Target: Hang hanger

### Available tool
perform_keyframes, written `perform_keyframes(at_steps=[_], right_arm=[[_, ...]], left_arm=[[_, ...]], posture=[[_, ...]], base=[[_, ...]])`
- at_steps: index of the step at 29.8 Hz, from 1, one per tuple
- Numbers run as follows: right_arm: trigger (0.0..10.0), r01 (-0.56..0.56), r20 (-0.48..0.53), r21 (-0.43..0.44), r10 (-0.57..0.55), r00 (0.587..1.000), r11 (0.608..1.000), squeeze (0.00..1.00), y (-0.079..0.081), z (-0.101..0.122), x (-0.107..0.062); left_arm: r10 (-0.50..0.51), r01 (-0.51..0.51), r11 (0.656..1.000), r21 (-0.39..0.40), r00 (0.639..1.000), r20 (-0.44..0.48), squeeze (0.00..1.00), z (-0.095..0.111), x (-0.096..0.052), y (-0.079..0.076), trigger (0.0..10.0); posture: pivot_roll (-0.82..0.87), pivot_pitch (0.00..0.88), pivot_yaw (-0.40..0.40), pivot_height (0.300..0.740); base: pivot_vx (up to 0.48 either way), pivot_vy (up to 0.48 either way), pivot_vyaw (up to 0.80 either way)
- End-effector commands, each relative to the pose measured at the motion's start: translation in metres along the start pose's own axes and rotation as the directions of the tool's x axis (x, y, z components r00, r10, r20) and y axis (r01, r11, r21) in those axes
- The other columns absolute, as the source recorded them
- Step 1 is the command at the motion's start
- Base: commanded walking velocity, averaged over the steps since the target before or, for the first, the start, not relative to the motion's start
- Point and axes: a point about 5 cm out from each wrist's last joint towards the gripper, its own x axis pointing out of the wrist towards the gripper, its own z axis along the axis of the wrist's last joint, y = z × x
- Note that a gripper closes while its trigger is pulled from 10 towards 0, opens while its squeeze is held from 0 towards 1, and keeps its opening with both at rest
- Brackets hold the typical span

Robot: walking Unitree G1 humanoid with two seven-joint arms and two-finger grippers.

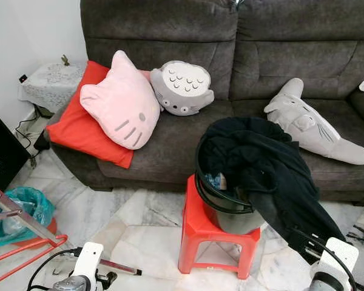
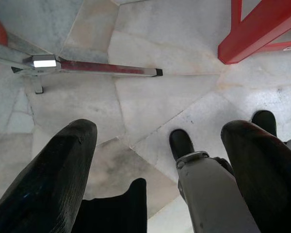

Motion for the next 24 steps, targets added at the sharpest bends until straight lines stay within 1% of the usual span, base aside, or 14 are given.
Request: perform_keyframes(at_steps=[1,2,3,4,5,7,16,17,18,19,20,24], right_arm=[[0.0,0.057,-0.054,-0.004,-0.057,0.997,0.998,0.0,-0.0098,-0.009,-0.0006],[0.0,0.07,-0.066,-0.015,-0.071,0.995,0.997,0.0,-0.0113,-0.0103,0.0],[2.8,0.073,-0.077,-0.013,-0.074,0.994,0.997,0.0,-0.0113,-0.0112,0.0001],[2.8,0.074,-0.085,-0.01,-0.074,0.994,0.997,0.0,-0.0111,-0.0117,0.0001],[10.0,0.079,-0.102,0.0,-0.079,0.992,0.997,0.0,-0.0108,-0.0125,0.0005],[10.0,0.083,-0.115,0.014,-0.081,0.99,0.996,0.0,-0.0104,-0.0129,0.001],[10.0,0.065,-0.14,0.027,-0.061,0.988,0.998,0.0,-0.0046,-0.0143,0.001],[10.0,0.064,-0.145,0.03,-0.059,0.988,0.997,0.27,-0.0044,-0.0149,0.0009],[10.0,0.064,-0.146,0.03,-0.059,0.988,0.997,0.27,-0.0044,-0.015,0.0009],[10.0,0.065,-0.146,0.031,-0.06,0.987,0.997,0.94,-0.0044,-0.015,0.0009],[10.0,0.062,-0.145,0.045,-0.055,0.988,0.997,1.0,-0.0038,-0.0148,0.0006],[10.0,0.056,-0.141,0.049,-0.049,0.989,0.997,1.0,-0.0026,-0.0142,0.0005]], left_arm=[[0.011,-0.011,1.0,0.01,1.0,-0.021,0.0,-0.0043,-0.0007,0.003,10.0],[0.011,-0.011,1.0,0.01,1.0,-0.022,0.0,-0.0044,-0.0007,0.0031,10.0],[0.012,-0.011,1.0,0.011,1.0,-0.022,0.0,-0.0044,-0.0007,0.0033,10.0],[0.012,-0.012,1.0,0.011,1.0,-0.022,0.0,-0.0044,-0.0007,0.0034,10.0],[0.012,-0.012,1.0,0.012,1.0,-0.022,0.0,-0.0044,-0.0008,0.0035,10.0],[0.013,-0.012,1.0,0.013,1.0,-0.022,0.0,-0.0043,-0.0008,0.0036,10.0],[0.016,-0.015,1.0,0.015,1.0,-0.021,0.0,-0.0043,-0.0008,0.004,10.0],[0.016,-0.016,1.0,0.016,1.0,-0.022,0.0,-0.0044,-0.0008,0.0041,10.0],[0.016,-0.016,1.0,0.017,1.0,-0.022,0.0,-0.0044,-0.0008,0.0041,10.0],[0.016,-0.016,1.0,0.017,1.0,-0.022,0.0,-0.0044,-0.0008,0.0041,10.0],[0.017,-0.016,1.0,0.017,1.0,-0.022,0.0,-0.0045,-0.0008,0.0041,10.0],[0.018,-0.017,1.0,0.017,1.0,-0.022,0.0,-0.0045,-0.0009,0.0044,10.0]], posture=[[-0.04,0.0,0.049,0.74],[-0.04,0.0,0.049,0.74],[-0.04,0.0,0.05,0.74],[-0.04,0.0,0.05,0.74],[-0.04,0.0,0.05,0.74],[-0.03,0.0,0.05,0.74],[-0.03,0.0,0.051,0.74],[-0.03,0.0,0.051,0.74],[-0.03,0.0,0.051,0.74],[-0.03,0.0,0.051,0.74],[-0.03,0.0,0.051,0.74],[-0.03,0.0,0.052,0.74]], base=[[0.0,0.0,0.0],[0.0,0.0,0.0],[0.0,0.0,0.0],[0.0,0.0,0.0],[0.0,0.0,0.0],[0.0,0.0,0.0],[0.0,0.0,0.0],[0.0,0.0,0.0],[0.0,0.0,0.0],[0.0,0.0,0.0],[0.0,0.0,0.0],[0.0,0.0,0.0]])
